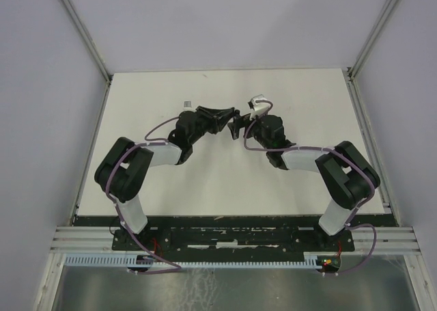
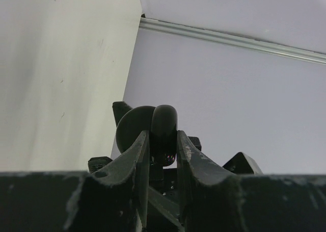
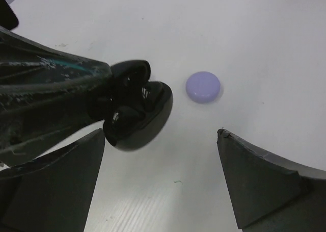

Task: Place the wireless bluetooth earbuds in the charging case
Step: Close the charging case.

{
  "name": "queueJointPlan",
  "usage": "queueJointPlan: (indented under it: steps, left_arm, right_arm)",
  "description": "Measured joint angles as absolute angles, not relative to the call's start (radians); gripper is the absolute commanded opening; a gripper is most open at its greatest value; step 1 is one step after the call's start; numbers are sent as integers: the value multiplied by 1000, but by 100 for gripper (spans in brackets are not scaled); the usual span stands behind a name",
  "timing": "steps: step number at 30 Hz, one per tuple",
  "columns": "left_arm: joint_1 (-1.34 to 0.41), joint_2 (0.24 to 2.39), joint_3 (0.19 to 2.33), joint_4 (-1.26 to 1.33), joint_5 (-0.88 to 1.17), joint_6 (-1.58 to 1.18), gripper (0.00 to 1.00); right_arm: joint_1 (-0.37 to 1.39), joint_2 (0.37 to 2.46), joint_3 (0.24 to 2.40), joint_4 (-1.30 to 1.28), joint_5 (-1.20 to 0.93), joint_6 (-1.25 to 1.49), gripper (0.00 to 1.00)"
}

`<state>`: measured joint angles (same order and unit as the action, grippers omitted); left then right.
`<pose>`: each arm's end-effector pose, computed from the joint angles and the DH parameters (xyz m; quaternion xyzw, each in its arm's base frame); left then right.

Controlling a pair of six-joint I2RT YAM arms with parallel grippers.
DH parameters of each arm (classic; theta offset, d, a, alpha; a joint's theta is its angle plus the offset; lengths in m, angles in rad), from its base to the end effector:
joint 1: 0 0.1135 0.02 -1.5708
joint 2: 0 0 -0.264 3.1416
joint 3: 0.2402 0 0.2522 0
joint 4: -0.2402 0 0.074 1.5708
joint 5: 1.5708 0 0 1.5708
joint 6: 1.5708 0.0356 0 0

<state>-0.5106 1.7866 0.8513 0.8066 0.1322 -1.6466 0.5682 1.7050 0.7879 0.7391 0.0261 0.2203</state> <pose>0.3280 -0.1891 0.1958 -0.3664 0.6552 -0.6040 0.2676 0.3037 0.1928 0.1977 -0.1245 0.7570 0.2371 0.5960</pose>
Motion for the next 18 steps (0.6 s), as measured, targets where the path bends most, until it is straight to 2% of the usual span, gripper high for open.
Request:
queueJointPlan:
  steps: [18]
  left_arm:
    - [-512, 1787, 851, 778, 131, -1666, 3]
  right_arm:
    - [598, 1759, 849, 749, 186, 97, 99]
